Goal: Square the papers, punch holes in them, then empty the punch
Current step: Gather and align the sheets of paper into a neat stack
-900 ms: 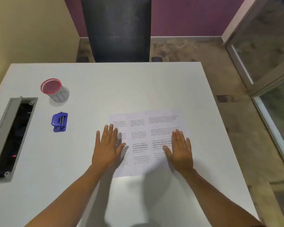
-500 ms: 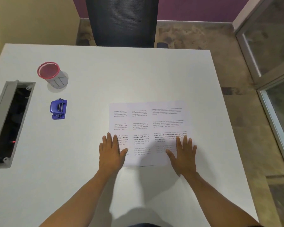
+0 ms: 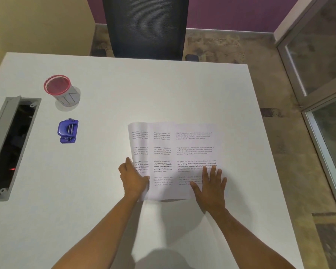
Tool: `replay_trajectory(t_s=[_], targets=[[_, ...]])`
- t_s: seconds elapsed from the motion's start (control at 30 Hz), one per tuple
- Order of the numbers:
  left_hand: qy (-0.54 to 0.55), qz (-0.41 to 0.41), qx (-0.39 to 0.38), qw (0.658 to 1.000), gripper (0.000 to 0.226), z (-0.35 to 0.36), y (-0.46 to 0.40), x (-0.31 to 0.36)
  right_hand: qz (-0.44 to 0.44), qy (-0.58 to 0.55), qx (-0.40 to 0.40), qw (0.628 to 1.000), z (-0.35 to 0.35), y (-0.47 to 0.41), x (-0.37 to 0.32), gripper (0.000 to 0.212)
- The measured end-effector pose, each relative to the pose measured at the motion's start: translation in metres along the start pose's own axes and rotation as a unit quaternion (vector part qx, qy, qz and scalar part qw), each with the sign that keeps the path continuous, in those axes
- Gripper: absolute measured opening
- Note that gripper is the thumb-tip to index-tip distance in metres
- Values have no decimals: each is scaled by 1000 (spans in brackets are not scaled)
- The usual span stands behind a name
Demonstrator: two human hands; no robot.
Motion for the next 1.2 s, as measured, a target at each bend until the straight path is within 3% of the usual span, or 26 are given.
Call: replay_trajectory(t_s=[0.1,0.23,0.3,0.4,0.67,0.87,1.07,1.2], targets=[[39,-8,-9,999,54,-7,-2,0,-4,-3,3,1000,0,1,-7,84],[122,-67,-43,989,64,-10,-7,-12,-4,-8,2,1000,-1,1,-13,84],[189,-81,-63,977,51,-8,-8,-15,-2,-7,0,1000,-1,0,-13,84],[234,-75,-101,964,35,-5,-8,-12,-1,-7,-2,1000,-2,1,-15,84],[329,-44,-113,937,29,-9,-4,-2,-12,-24,19,999,-5,5,-26,83],[262,-11,-139,955,56,3,-3,8,-31,-5,14,999,-3,10,-45,73],[181,45,-151,971,48,14,4,16,-92,13,23,995,1,20,-63,68],[192,52,-126,972,43,9,12,13,-129,1,44,991,1,30,-67,65]])
Point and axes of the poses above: each hand's wrist, its own y-axis away from the middle knuckle, its own z-axis out of the palm, x = y × z, the point moved 9 cm from there along -y, towards the middle knuckle, and after that the axes turned 11 degrees about -x, right-handed, at the moved point
